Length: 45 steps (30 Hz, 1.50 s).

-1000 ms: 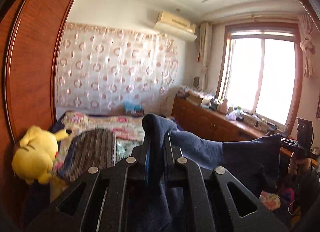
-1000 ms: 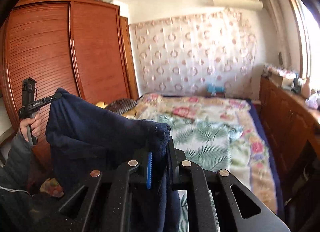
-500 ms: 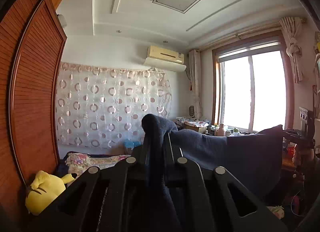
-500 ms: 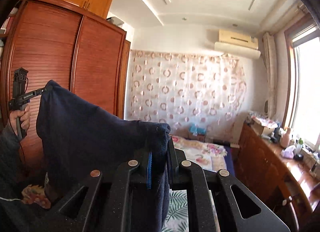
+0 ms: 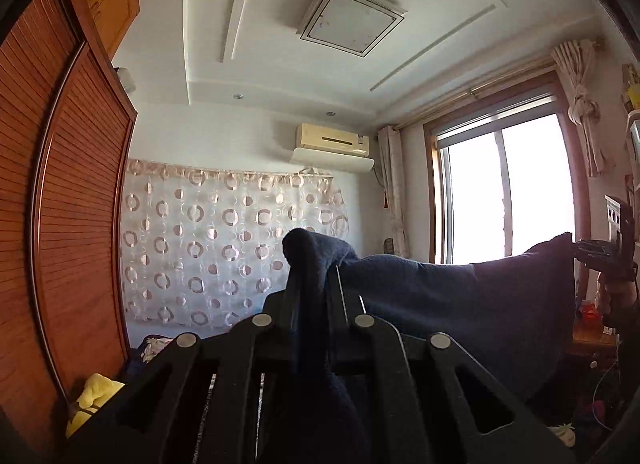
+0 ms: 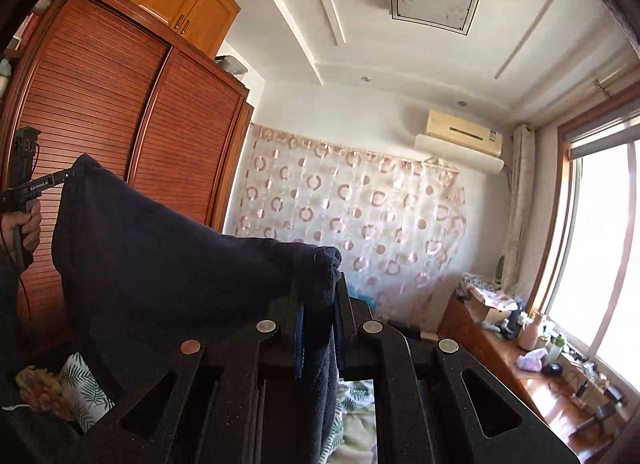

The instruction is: Fold small clothes

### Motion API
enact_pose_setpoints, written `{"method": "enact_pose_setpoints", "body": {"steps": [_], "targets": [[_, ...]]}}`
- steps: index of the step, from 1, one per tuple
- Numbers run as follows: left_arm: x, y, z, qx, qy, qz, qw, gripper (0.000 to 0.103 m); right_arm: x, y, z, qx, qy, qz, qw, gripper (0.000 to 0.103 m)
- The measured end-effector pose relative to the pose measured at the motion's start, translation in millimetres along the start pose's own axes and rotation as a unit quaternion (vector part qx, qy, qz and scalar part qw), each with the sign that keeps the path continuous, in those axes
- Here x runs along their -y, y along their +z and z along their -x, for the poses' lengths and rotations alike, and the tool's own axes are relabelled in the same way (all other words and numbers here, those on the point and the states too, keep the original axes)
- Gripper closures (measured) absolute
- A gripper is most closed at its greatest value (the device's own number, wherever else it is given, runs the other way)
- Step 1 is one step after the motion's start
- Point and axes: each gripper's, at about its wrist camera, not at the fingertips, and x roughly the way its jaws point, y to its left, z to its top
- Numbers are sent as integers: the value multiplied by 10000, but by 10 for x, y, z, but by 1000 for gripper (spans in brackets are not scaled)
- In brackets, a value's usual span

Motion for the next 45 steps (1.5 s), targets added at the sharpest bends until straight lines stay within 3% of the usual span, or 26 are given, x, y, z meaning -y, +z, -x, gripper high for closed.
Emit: {"method": "enact_pose_setpoints", "body": {"steps": [8, 11, 16, 21, 24, 30, 36, 38, 40, 43, 45], "targets": [[-74, -319, -285, -331, 95, 107, 9994, 92, 228, -146, -184, -200, 99, -81, 9997, 92], [-140, -579, -641, -686, 199, 148, 9973, 92, 288, -257, -499, -539, 49, -61, 9985, 92], [-299, -1437, -1554, -1518, 509, 194, 9869, 92, 473, -833, -1454, -1313, 326, -582, 9891, 92], [-479, -2484, -2344, -2451, 792, 329, 9657, 92, 491, -1706, -2491, -2144, 394, -864, 9721, 92], [-492, -2893, -2739, -2849, 884, 204, 9542, 92, 514, -2116, -3001, -2615, 282, -1014, 9594, 92], [-548, -3008, -3104, -2984, 1198, 73, 9469, 94, 611, -2429, -3560, -2933, 68, -1260, 9477, 92], [-554, -3020, -3062, -3145, 1261, 55, 9408, 94, 417, -2480, -3855, -3245, -72, -1191, 9383, 91], [-553, -3038, -3008, -3215, 1237, 130, 9387, 94, 344, -2485, -3884, -3476, -300, -1134, 9303, 80], [-555, -3091, -2930, -3320, 1075, 175, 9370, 83, 375, -2486, -3932, -3583, -403, -1171, 9253, 68], [-481, -3174, -2788, -3467, 838, 135, 9341, 55, 353, -2462, -3830, -3595, -342, -1233, 9243, 68], [-448, -3241, -2661, -3574, 690, 121, 9313, 52, 323, -2456, -3673, -3580, -295, -1251, 9248, 68]]}}
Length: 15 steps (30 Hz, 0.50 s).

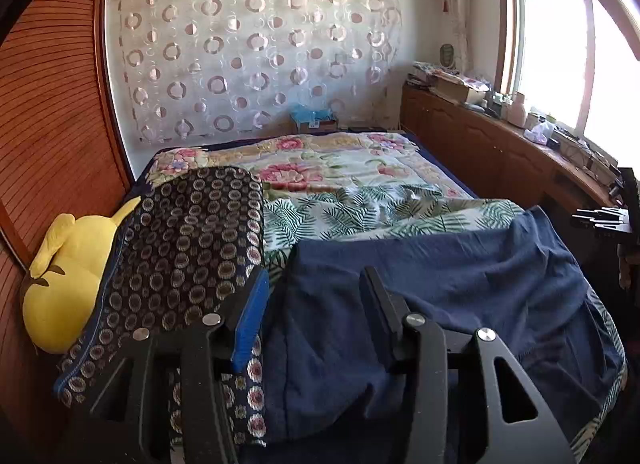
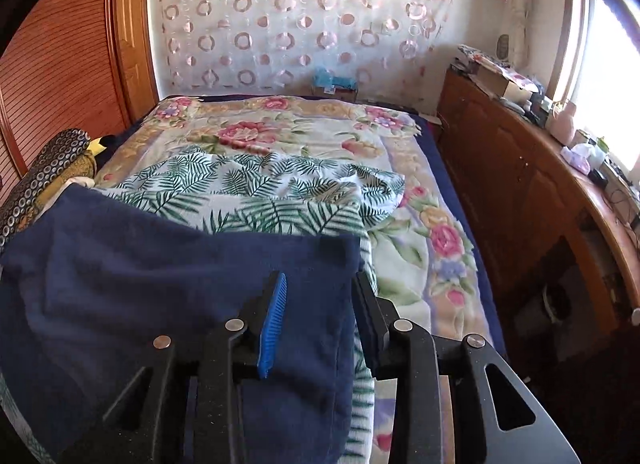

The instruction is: Fold small clothes

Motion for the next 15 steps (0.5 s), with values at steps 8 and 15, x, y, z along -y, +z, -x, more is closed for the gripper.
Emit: {"method": "enact_pose_setpoints", "body": {"steps": [8, 15], "targets": [[-52, -611, 248, -244, -88, 119, 9996, 41, -49, -661, 305, -202, 439, -105, 9988, 68], [-46, -909, 194, -598, -19, 76, 9982, 41, -171, -955, 346, -376, 542, -50, 9978, 58]]}}
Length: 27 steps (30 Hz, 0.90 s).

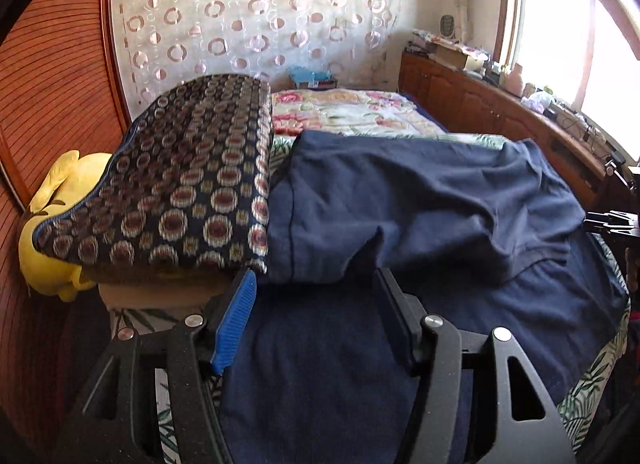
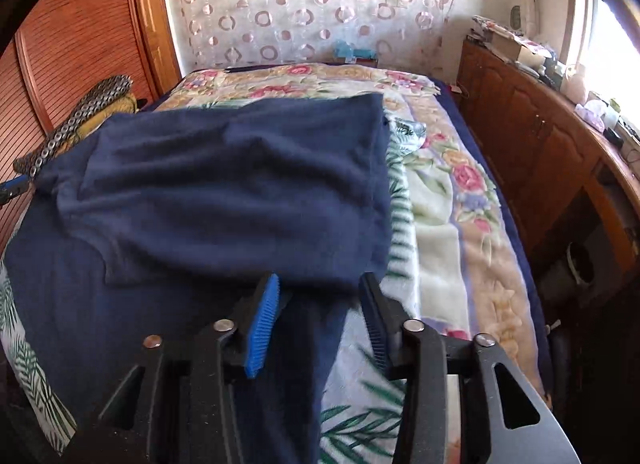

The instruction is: Fold small clothes

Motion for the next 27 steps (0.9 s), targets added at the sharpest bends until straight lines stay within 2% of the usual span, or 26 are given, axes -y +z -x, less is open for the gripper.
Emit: {"method": "enact_pose_setpoints", "body": {"steps": [2, 4, 7, 12, 16, 23, 26, 27], "targets": [[-14, -45, -59, -98, -58, 21, 9999, 43, -30, -6, -11, -33, -10, 23, 10000, 58], [-10, -69, -98, -181, -62, 16, 9998, 48, -42, 14, -15, 2, -44, 44, 10000, 58], [-11, -103, -153, -251, -22, 30, 9997, 48, -36, 28, -43, 59, -93, 40, 9999, 56], [-72, -82, -245, -267, -114, 319, 9991, 48, -57, -45, -50, 95, -115, -23, 9999, 51], [-75, -29, -301, -182, -123, 448, 9988, 48, -49, -144, -108, 113, -66, -125, 9998, 51], [-122, 0, -422, -281, -54, 705, 9971, 51, -23, -170, -106, 150, -6, -226, 9996, 51], [-121, 28, -403, -206, -70, 739, 9970, 71, 25, -165, -65, 215, 31, -343, 9992, 51], [-117, 40, -389, -167, -87, 741, 9971, 83, 45, -162, -62, 219, 63, -401, 9989, 51]]}}
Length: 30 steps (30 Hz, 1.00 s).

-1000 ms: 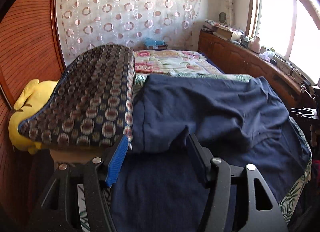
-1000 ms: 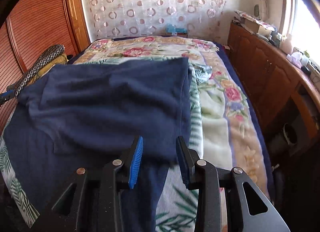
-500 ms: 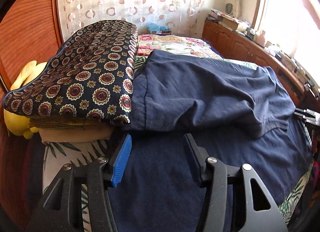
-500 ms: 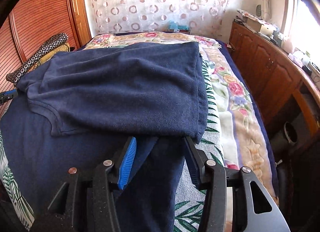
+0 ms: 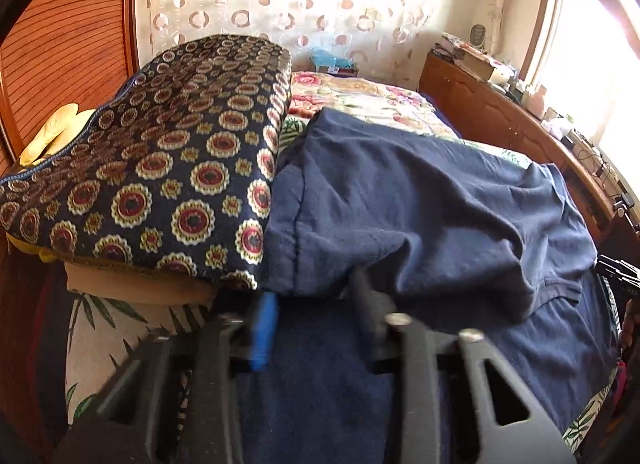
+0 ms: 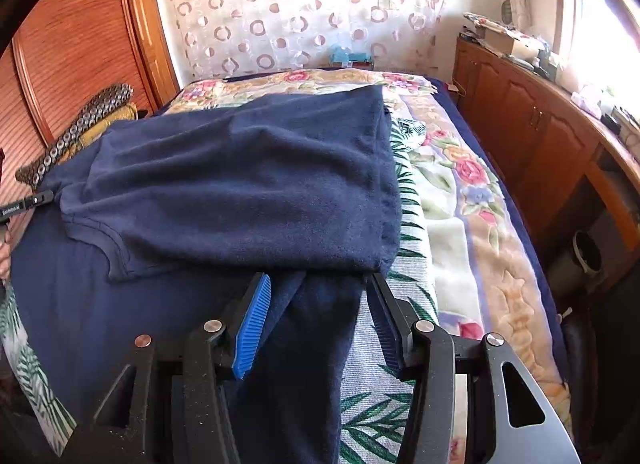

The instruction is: Fold small clothes

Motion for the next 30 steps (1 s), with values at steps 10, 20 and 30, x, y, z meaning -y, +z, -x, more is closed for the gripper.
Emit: {"method": "enact_pose_setpoints", "body": {"steps": [10, 20, 30], "targets": [[87, 61, 35, 88, -1, -165, 9998, 98, 1, 67, -112, -99, 232, -252, 9994, 51], [45, 94, -91, -100, -126, -82, 9998, 98, -131, 198, -251, -88, 256, -135, 9995, 52], [166, 161, 339, 527, -145, -281, 9981, 101, -218, 206, -304, -8, -75, 379, 9993, 97]]}}
